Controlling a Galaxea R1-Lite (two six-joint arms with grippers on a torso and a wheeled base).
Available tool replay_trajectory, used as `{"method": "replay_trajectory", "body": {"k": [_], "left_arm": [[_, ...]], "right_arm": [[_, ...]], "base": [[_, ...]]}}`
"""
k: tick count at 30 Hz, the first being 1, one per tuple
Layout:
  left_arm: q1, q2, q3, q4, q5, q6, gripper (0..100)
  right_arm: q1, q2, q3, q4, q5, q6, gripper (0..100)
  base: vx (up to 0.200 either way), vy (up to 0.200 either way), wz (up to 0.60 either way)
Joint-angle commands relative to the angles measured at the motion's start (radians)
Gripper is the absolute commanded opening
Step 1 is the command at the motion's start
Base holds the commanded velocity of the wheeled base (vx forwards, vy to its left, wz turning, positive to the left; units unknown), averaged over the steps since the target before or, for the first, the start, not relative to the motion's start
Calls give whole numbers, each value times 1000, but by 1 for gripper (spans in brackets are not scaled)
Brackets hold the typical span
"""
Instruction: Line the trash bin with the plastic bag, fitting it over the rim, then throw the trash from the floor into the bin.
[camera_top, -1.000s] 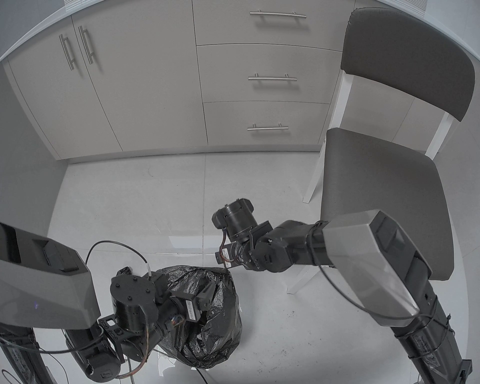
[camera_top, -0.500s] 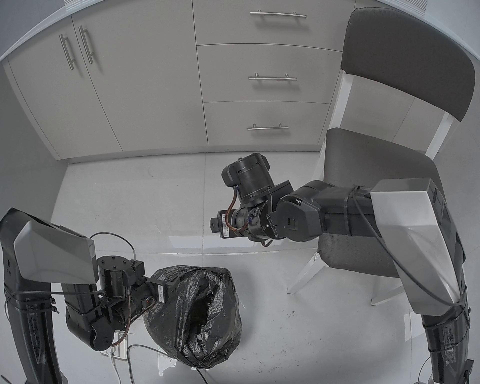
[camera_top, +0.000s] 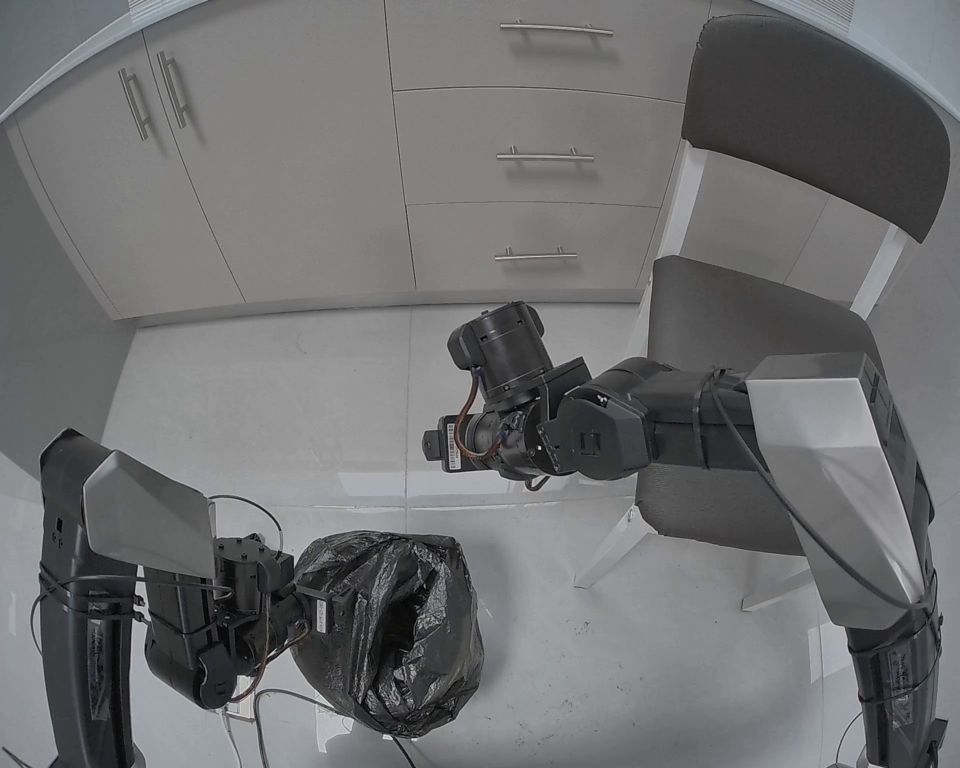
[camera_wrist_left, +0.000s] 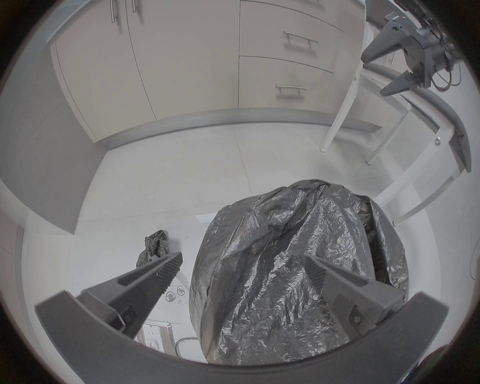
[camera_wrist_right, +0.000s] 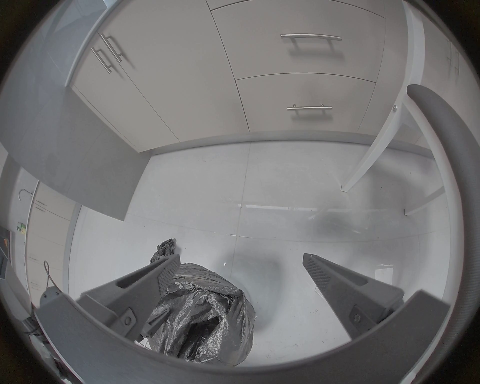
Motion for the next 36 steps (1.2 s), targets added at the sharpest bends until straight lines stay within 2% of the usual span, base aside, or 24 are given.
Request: {"method": "replay_trajectory", "body": {"k": [1, 10, 24, 27, 33, 36], "left_arm": [[13, 73, -34, 0, 1, 10, 100], [88, 139, -139, 0, 16, 73, 100], [102, 142, -162, -2, 100, 145, 100], [102, 142, -166, -2, 145, 169, 100], [88, 96, -153, -2, 143, 134, 100], [50, 36, -149, -2, 149, 27, 100]], "right_arm": [[2, 19, -2, -1, -3, 13, 100], [0, 38, 0, -1, -3, 18, 100], [2, 47, 0, -1, -3, 24, 100], [2, 51, 1, -1, -15, 42, 100], [2, 47, 12, -1, -18, 44, 100], [2, 44, 12, -1, -18, 44, 100]], "base": [[0, 0, 0], [0, 0, 0], [0, 0, 0], [0, 0, 0], [0, 0, 0], [0, 0, 0]]}}
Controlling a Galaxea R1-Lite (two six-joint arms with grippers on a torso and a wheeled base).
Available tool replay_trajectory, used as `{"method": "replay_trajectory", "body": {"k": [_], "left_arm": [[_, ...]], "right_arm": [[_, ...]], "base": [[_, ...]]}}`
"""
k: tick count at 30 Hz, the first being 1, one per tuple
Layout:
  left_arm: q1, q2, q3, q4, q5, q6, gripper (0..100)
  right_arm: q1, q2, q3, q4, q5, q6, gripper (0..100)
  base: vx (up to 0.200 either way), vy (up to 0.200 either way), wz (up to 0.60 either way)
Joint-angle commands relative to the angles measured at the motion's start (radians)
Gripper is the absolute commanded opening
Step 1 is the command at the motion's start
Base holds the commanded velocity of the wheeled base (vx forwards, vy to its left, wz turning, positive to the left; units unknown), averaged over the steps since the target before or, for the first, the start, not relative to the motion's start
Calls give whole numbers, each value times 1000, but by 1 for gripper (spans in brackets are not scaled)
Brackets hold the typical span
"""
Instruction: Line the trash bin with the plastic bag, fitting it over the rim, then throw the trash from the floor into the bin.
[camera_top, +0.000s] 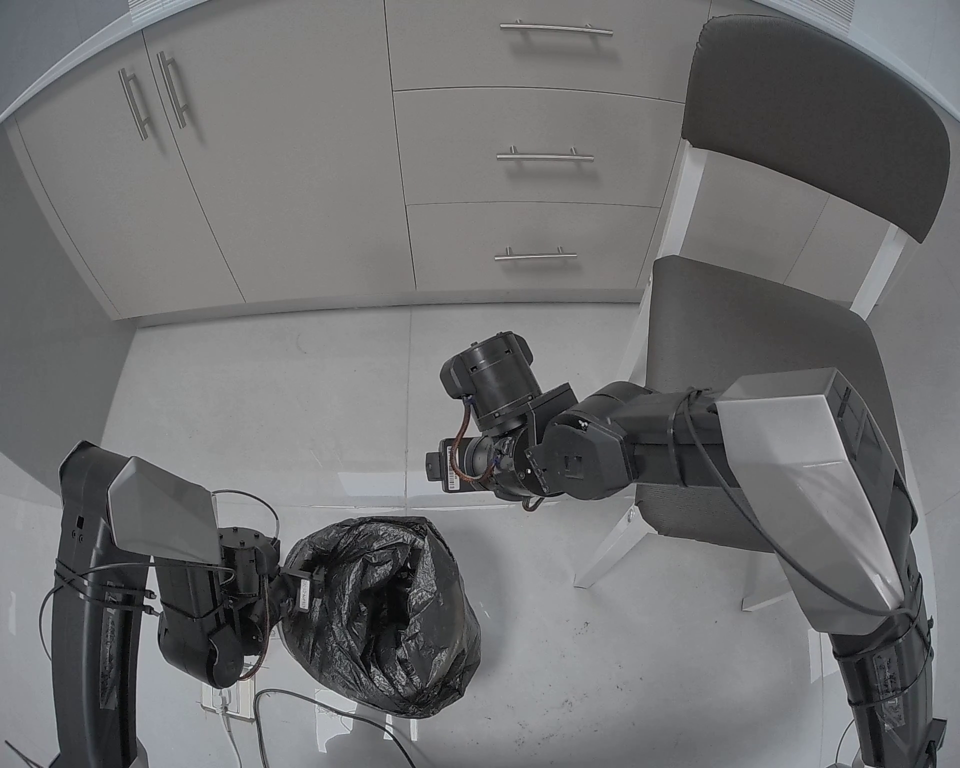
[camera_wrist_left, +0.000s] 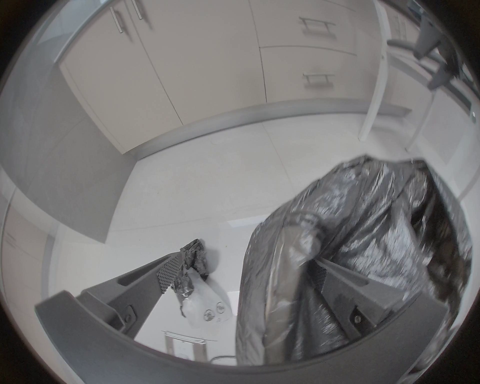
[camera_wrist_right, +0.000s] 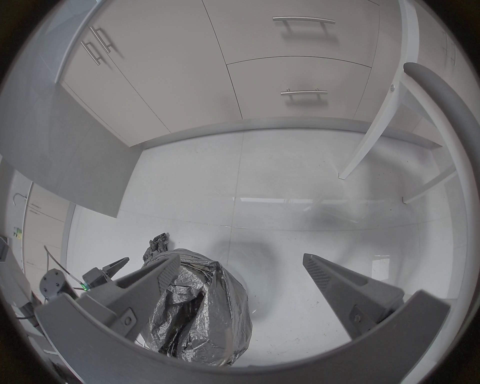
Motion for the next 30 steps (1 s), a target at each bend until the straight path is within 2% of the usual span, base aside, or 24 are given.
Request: {"method": "replay_trajectory", "body": {"k": [1, 3, 9, 19, 24, 30], "left_arm": [[-53, -105, 14, 1, 6, -118, 100], [-66, -143, 37, 1, 1, -152, 100], [-90, -227, 91, 1, 0, -158, 100], [-114, -238, 111, 1, -5, -158, 100], [-209, -221, 123, 1, -5, -181, 100], [-271, -175, 127, 1, 8, -172, 100]], "right_arm": [[0, -4, 2, 0, 0, 0, 100], [0, -4, 2, 0, -1, 0, 100], [3, -2, 2, 0, -1, 0, 100], [6, -2, 2, 0, -3, 0, 100], [8, 1, 2, 0, -3, 0, 100], [8, 1, 4, 0, -4, 1, 100]], "base": [[0, 0, 0], [0, 0, 0], [0, 0, 0], [0, 0, 0], [0, 0, 0], [0, 0, 0]]}}
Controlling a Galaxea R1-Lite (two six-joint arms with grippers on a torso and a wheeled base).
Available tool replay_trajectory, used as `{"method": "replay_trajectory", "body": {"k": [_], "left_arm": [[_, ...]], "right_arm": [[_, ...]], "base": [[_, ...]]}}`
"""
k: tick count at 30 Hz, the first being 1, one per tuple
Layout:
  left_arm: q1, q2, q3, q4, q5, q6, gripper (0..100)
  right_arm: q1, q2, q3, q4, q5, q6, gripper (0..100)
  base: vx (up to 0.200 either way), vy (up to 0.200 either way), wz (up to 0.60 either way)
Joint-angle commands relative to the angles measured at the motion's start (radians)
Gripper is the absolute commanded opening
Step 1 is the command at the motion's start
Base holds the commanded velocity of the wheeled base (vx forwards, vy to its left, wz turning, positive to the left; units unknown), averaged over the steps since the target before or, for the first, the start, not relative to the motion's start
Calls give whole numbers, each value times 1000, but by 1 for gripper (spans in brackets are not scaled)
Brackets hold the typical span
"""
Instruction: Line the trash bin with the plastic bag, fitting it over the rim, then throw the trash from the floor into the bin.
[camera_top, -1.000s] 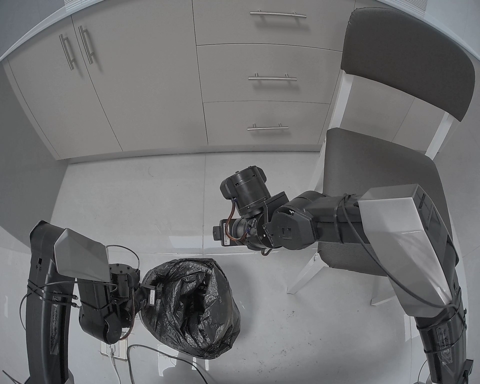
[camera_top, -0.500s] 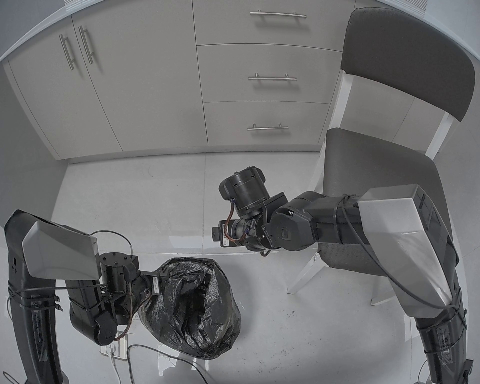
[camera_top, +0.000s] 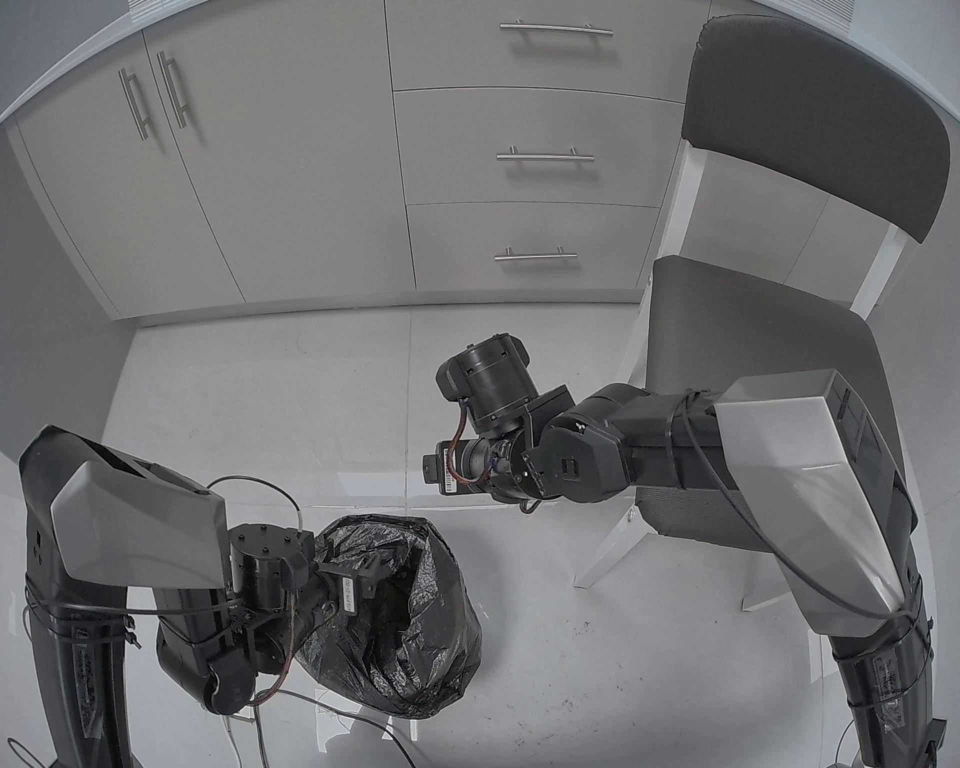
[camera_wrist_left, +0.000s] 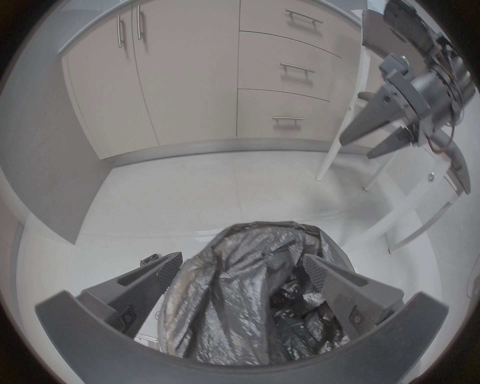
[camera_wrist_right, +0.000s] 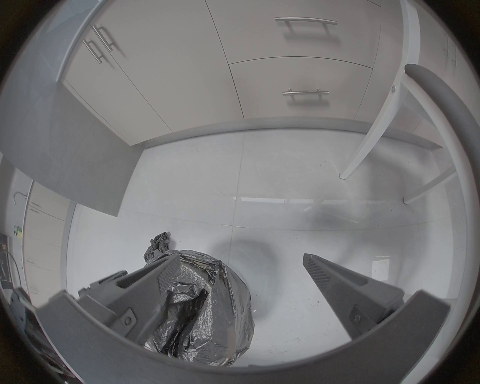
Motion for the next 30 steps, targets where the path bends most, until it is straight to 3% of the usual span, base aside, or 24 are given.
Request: {"method": "replay_trajectory", "body": {"k": [1, 11, 16, 24, 26, 30], "left_arm": [[-52, 44, 11, 0, 7, 7, 100], [-58, 101, 69, 0, 96, 73, 100], [-54, 120, 77, 0, 201, 131, 100], [-44, 150, 78, 0, 236, 168, 100], [-26, 170, 74, 0, 307, 198, 100], [-8, 169, 64, 0, 314, 200, 100]], "right_arm": [[1, 2, 2, 0, -1, 2, 100], [4, 5, 2, 0, -1, 2, 100], [4, 5, 2, 0, -1, 2, 100], [4, 5, 5, 0, -1, 2, 100], [4, 5, 8, 0, -1, 2, 100], [2, 5, 9, 0, -1, 3, 100]], "base": [[0, 0, 0], [0, 0, 0], [0, 0, 0], [0, 0, 0], [0, 0, 0], [0, 0, 0]]}}
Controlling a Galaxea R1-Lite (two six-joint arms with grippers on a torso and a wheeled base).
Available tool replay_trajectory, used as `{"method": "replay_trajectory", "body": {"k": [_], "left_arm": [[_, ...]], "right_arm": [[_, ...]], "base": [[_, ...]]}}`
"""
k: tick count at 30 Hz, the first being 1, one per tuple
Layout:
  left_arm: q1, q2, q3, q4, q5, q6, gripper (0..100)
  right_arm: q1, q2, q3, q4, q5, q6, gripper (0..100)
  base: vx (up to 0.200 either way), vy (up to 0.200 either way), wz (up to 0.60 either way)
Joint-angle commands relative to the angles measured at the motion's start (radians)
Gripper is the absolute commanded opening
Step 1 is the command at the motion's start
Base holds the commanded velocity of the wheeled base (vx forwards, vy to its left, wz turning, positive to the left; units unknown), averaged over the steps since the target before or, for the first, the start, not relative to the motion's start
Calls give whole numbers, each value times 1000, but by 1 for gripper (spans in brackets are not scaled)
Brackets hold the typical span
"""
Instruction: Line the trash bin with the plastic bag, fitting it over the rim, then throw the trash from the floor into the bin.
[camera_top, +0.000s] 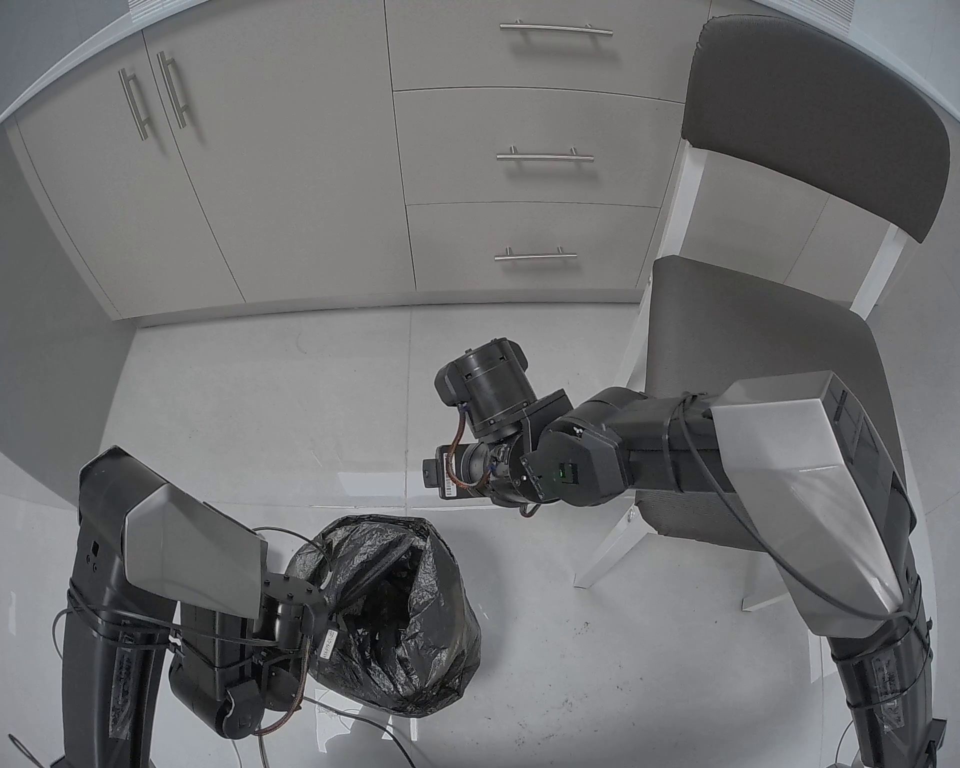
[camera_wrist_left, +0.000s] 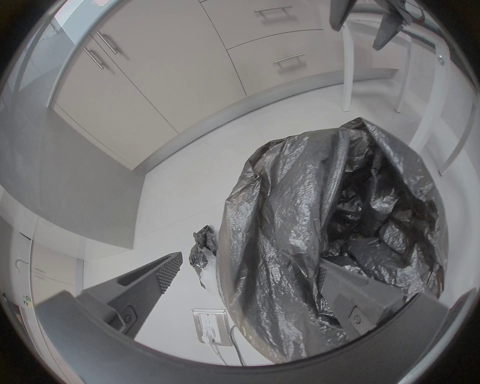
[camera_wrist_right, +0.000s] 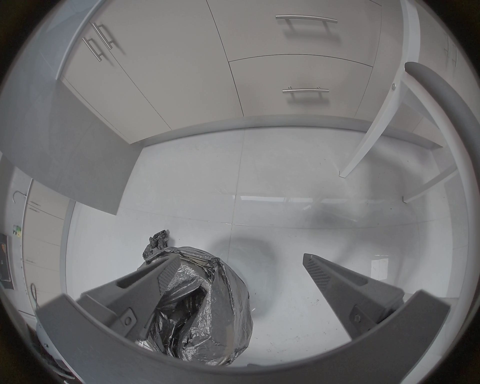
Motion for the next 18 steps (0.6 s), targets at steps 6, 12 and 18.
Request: {"method": "replay_trajectory", "body": {"k": [6, 12, 18], "left_arm": [[57, 25, -26, -1, 2, 5, 100], [128, 77, -102, -1, -7, 7, 100], [163, 112, -168, -1, -63, 8, 100]], "right_arm": [[0, 2, 2, 0, 0, 1, 100], [0, 16, 1, -1, 0, 1, 100], [1, 23, 2, -17, 0, 0, 100]], "base": [[0, 0, 0], [0, 0, 0], [0, 0, 0]]}}
